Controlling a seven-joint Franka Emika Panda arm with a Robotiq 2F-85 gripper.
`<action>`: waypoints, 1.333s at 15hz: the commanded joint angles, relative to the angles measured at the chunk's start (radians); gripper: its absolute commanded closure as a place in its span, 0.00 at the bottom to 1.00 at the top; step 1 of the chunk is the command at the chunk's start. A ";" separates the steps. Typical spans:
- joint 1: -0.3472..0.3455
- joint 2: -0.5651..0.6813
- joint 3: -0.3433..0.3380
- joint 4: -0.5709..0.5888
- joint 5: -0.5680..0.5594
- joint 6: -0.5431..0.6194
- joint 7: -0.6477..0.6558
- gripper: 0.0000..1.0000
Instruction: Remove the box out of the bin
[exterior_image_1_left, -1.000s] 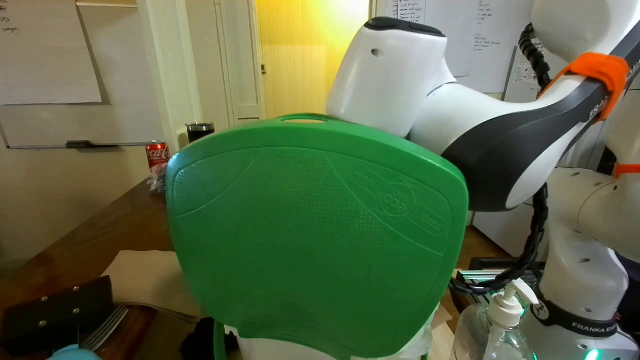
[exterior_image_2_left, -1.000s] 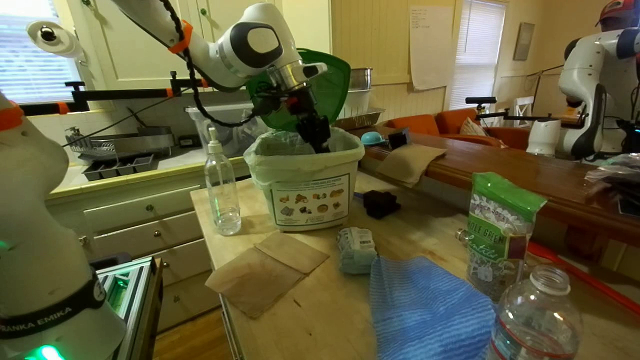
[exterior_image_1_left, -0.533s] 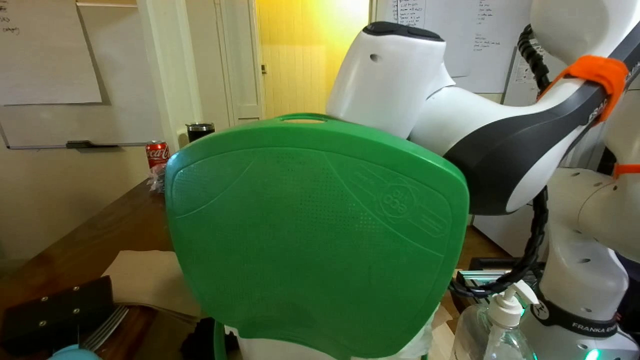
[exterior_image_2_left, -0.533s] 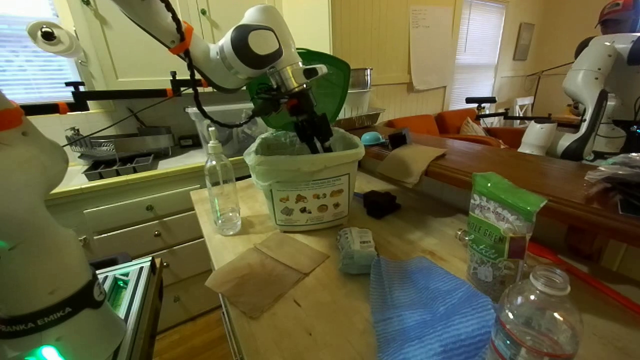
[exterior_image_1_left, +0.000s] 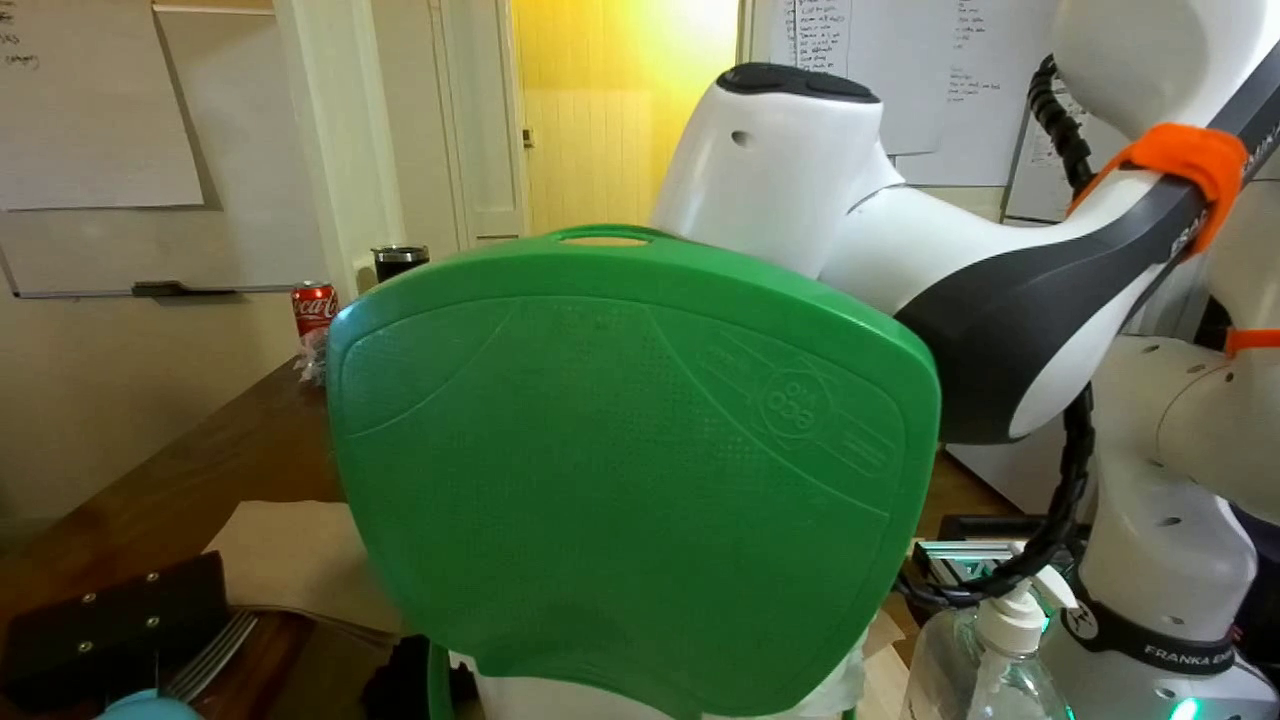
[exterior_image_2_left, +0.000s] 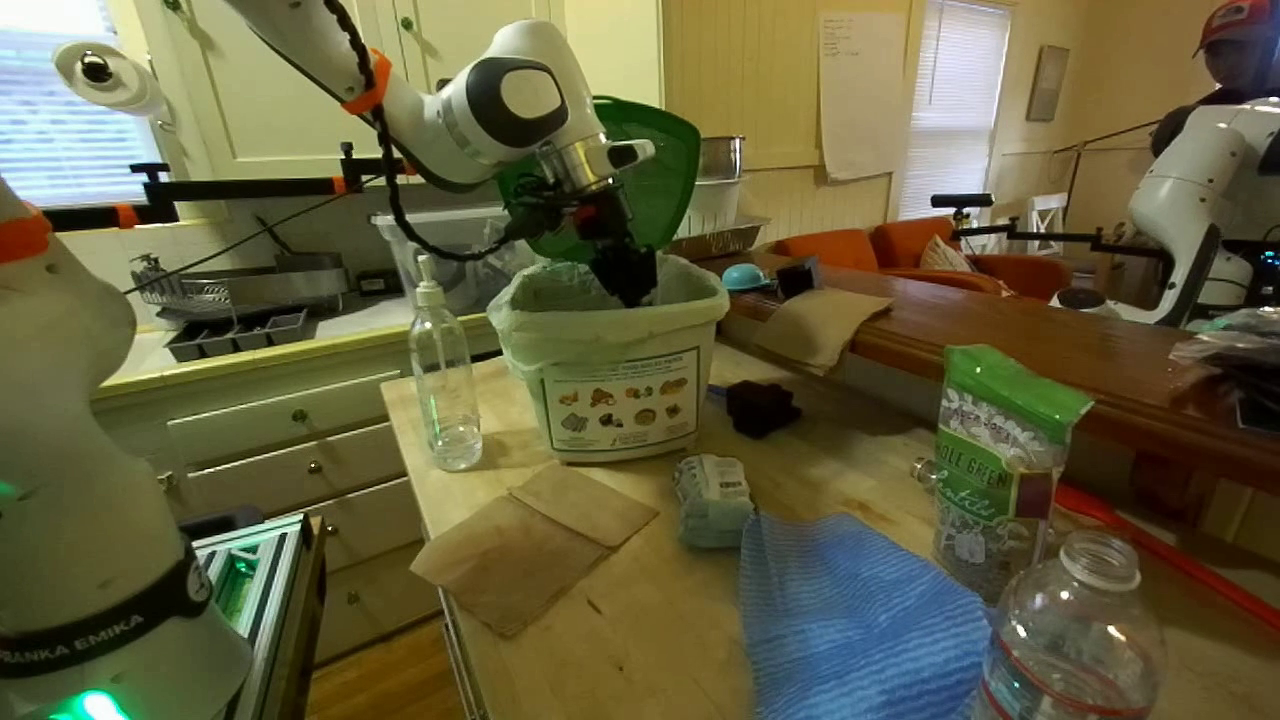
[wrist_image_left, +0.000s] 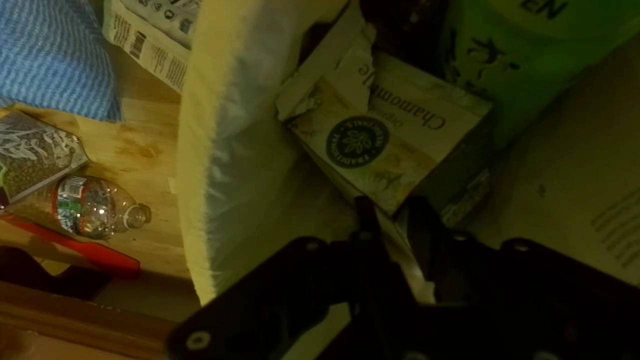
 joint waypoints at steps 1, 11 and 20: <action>0.014 0.016 -0.010 0.001 -0.010 -0.005 0.015 0.97; 0.013 -0.013 -0.017 0.008 -0.003 -0.020 0.008 0.99; -0.003 -0.077 -0.030 0.037 -0.002 -0.023 0.027 0.99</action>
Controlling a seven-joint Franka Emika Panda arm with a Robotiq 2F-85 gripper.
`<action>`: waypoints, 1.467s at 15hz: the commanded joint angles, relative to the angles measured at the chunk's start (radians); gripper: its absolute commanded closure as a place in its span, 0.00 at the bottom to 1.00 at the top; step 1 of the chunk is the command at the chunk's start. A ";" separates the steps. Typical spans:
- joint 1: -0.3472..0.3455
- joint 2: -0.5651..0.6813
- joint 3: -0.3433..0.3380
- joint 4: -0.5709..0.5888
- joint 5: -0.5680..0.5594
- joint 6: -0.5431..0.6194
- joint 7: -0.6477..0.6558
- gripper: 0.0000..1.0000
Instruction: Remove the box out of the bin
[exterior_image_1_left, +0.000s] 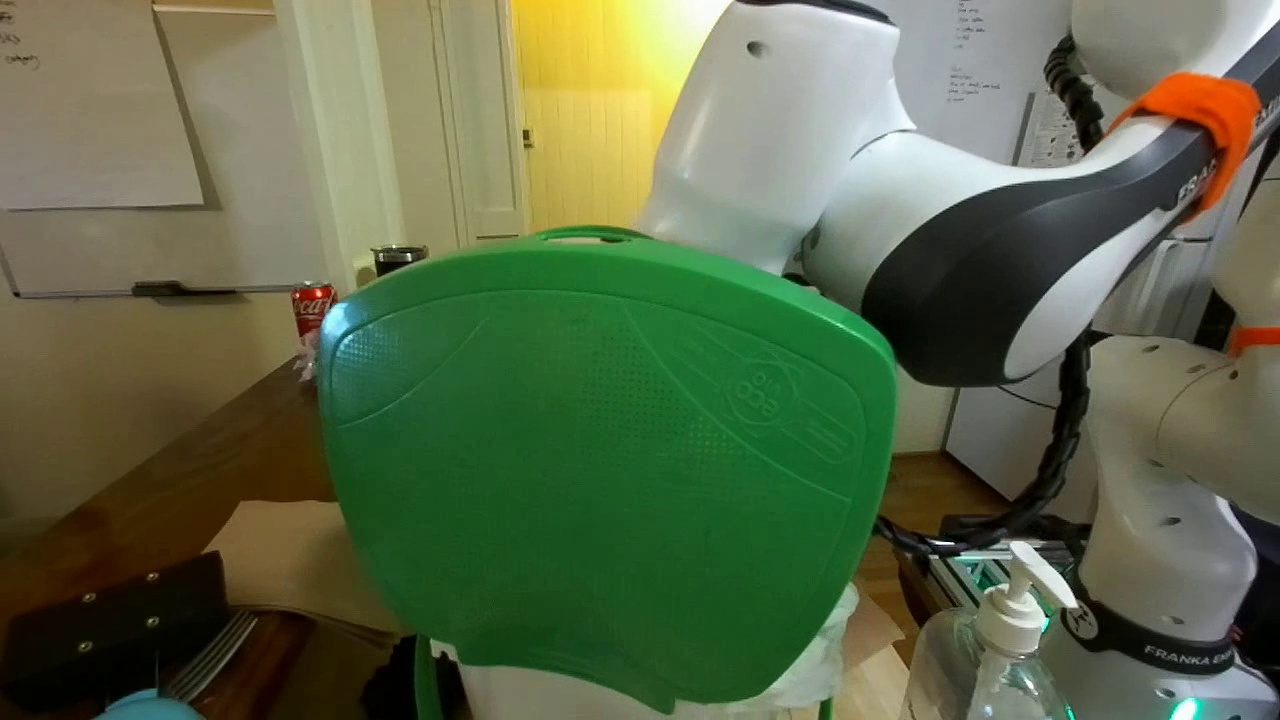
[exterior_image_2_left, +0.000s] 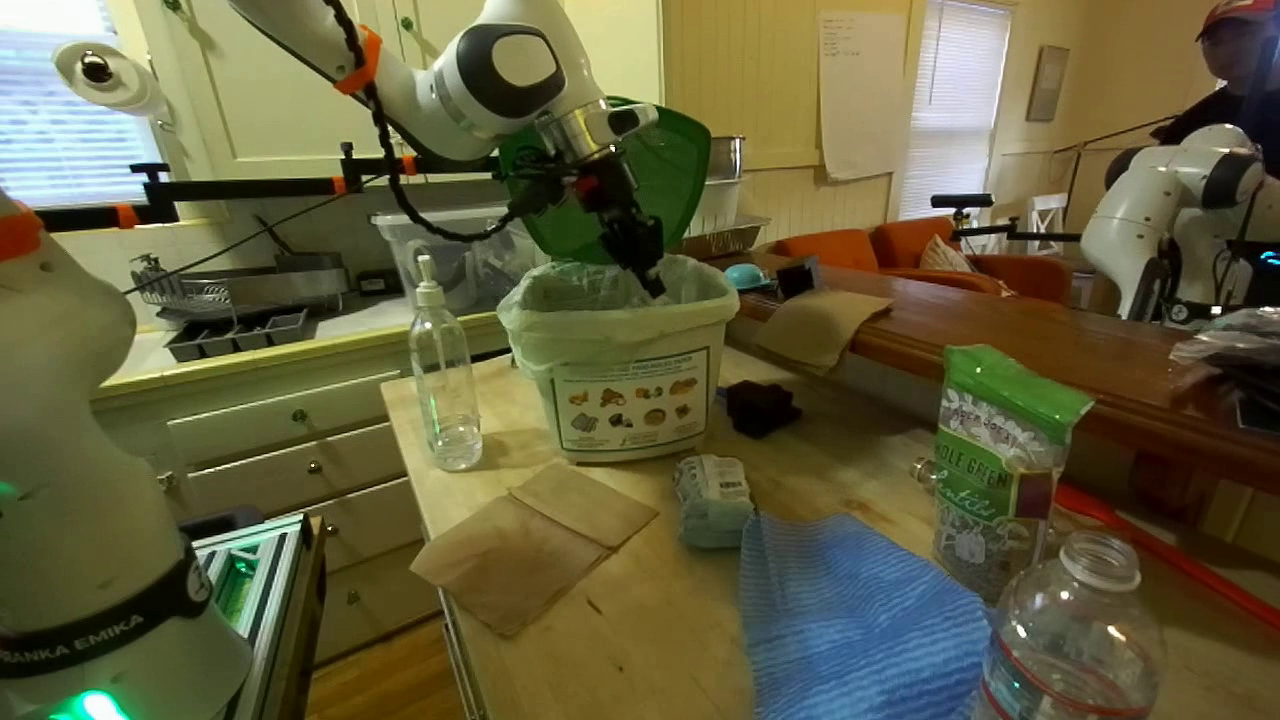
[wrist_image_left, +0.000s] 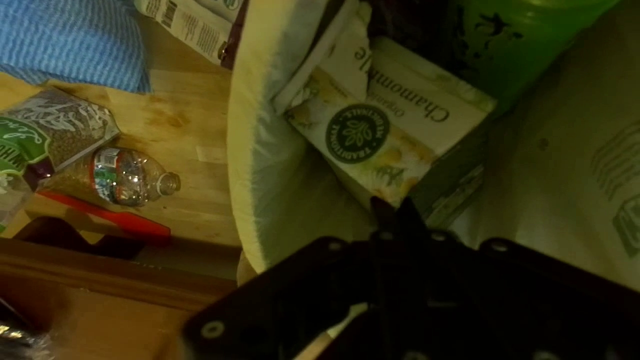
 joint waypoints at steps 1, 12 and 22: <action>-0.006 -0.030 -0.003 0.022 -0.004 -0.025 0.029 0.99; -0.026 -0.094 -0.004 0.046 0.009 -0.029 0.062 0.99; -0.030 -0.158 -0.005 0.056 0.041 -0.044 0.043 0.99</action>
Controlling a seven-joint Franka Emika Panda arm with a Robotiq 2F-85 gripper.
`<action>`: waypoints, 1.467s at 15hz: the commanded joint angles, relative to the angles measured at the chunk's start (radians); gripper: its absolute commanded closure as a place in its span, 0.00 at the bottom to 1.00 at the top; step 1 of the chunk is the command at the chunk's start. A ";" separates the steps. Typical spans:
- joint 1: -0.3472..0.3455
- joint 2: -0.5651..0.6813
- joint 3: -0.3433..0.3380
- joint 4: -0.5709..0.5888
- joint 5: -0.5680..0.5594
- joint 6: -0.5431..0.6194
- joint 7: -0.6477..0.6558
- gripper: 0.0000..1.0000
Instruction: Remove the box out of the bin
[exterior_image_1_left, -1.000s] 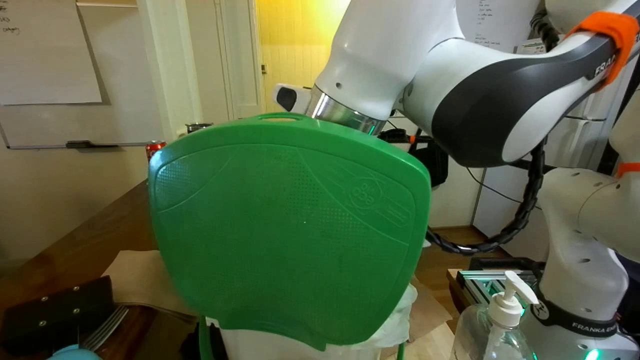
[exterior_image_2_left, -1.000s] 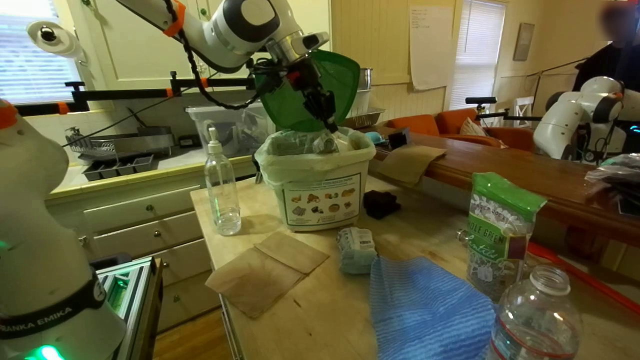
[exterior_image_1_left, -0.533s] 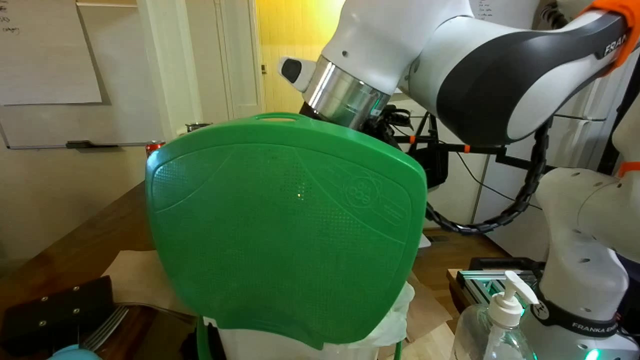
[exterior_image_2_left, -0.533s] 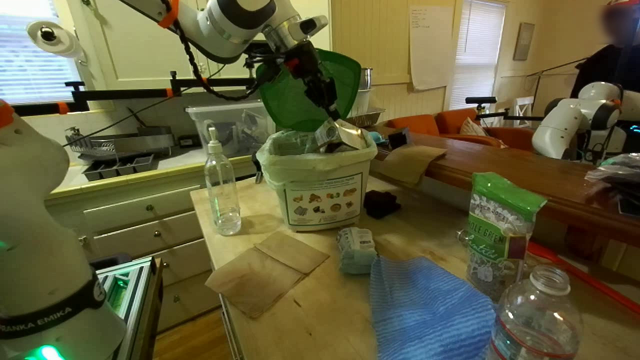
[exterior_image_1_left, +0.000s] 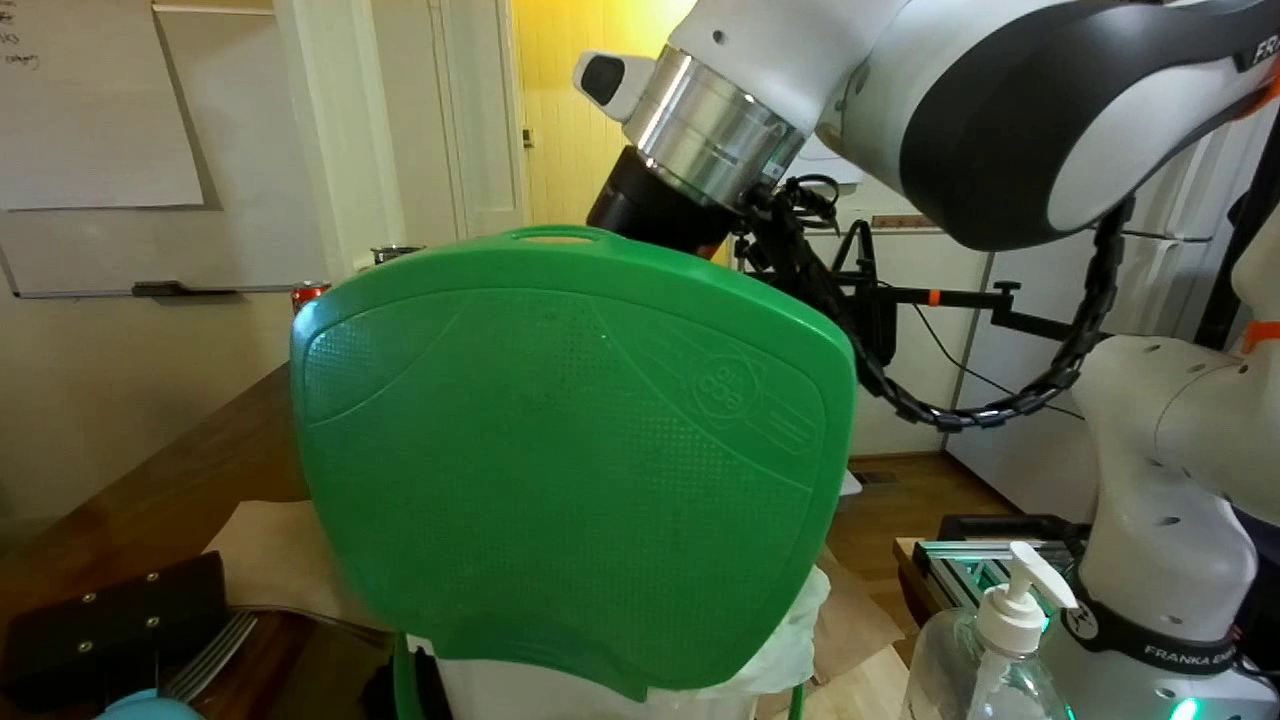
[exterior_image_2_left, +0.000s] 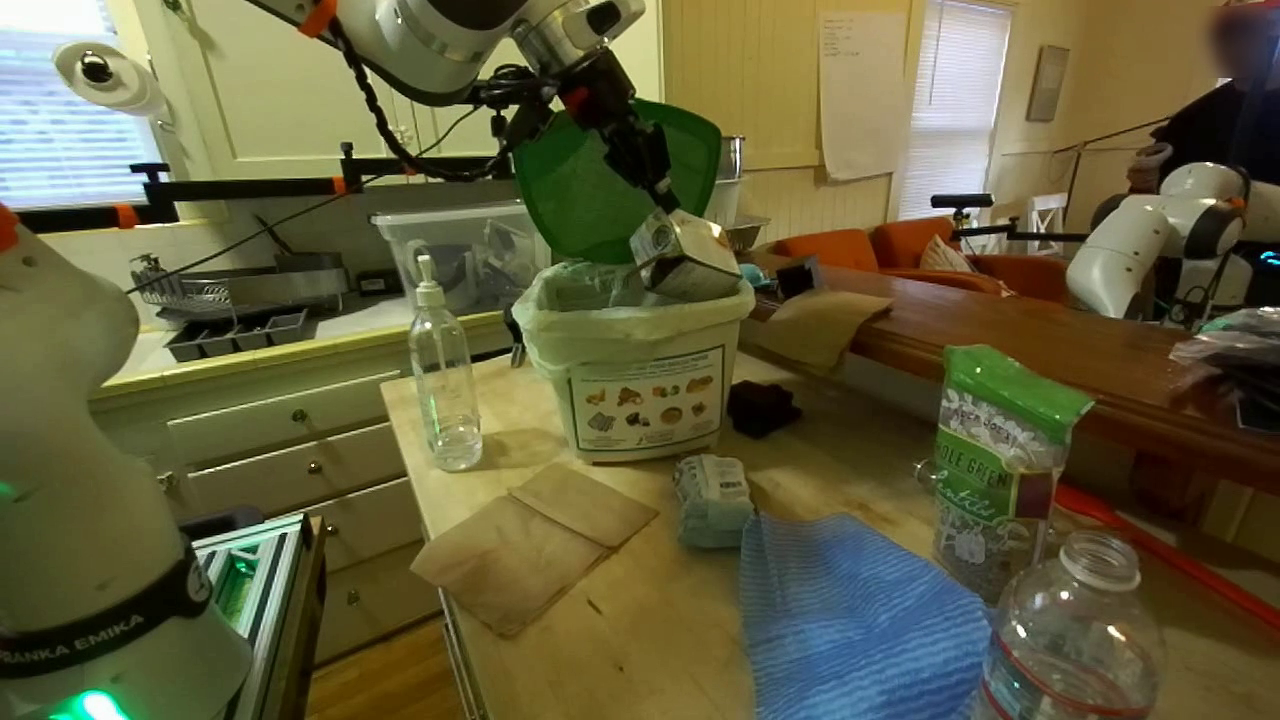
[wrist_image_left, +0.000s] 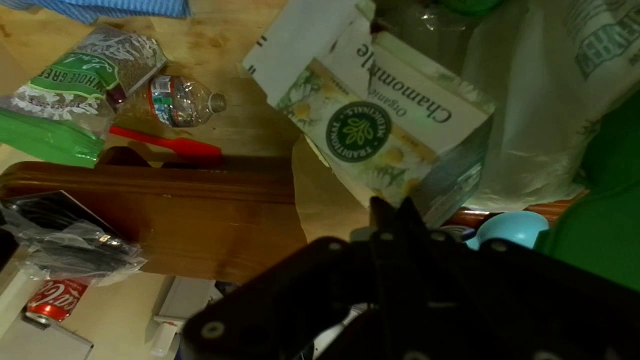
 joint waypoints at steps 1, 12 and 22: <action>-0.006 -0.032 0.002 0.006 0.025 -0.045 -0.008 0.99; -0.019 -0.169 -0.011 -0.017 0.030 -0.157 -0.015 0.99; -0.065 -0.314 -0.044 -0.116 0.029 -0.374 -0.005 0.99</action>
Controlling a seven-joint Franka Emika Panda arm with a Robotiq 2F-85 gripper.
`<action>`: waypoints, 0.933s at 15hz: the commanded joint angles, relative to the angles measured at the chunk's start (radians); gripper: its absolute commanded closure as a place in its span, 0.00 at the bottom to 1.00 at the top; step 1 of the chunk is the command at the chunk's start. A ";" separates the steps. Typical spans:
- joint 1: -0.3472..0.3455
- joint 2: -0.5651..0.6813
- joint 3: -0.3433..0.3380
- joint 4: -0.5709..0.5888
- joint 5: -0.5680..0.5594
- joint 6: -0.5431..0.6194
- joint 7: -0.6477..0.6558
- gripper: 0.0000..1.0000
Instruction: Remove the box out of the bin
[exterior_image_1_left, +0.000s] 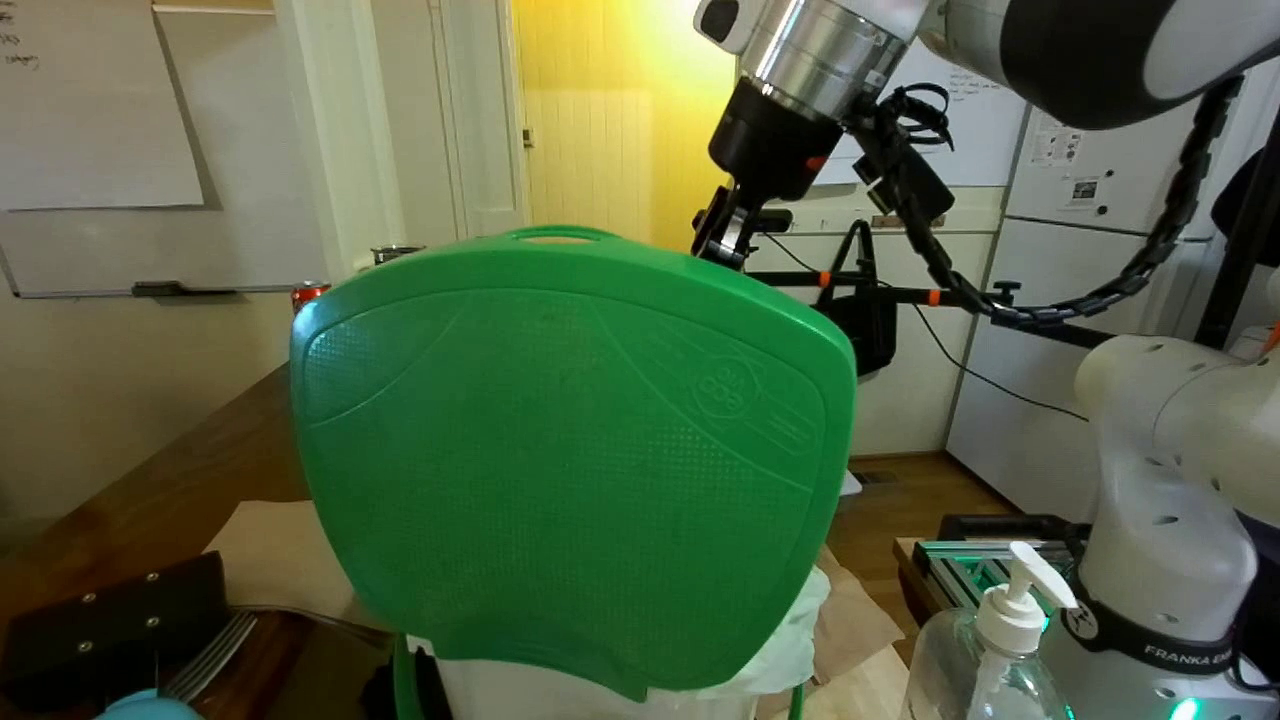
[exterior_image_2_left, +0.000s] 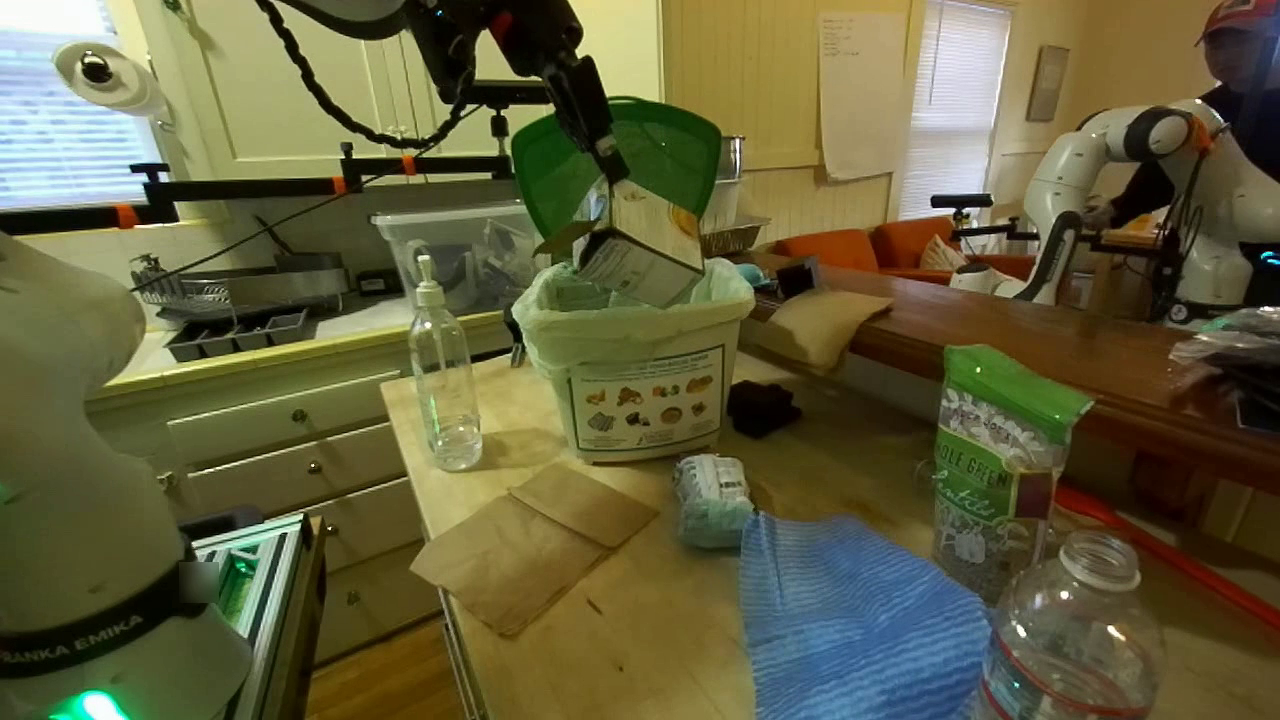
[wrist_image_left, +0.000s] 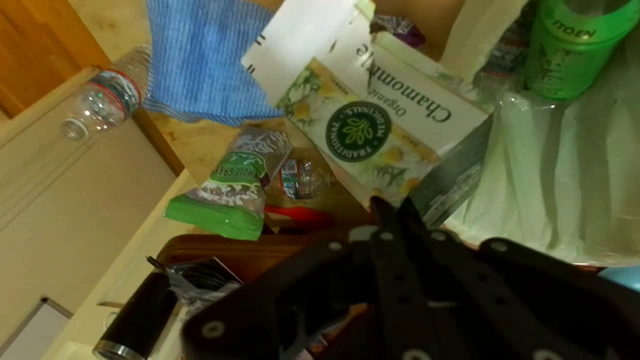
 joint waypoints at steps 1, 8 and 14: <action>-0.019 -0.072 -0.020 -0.064 0.028 -0.066 -0.003 0.99; -0.041 -0.087 -0.103 -0.154 0.083 -0.143 -0.043 0.99; -0.094 -0.052 -0.211 -0.203 0.128 -0.170 -0.130 0.99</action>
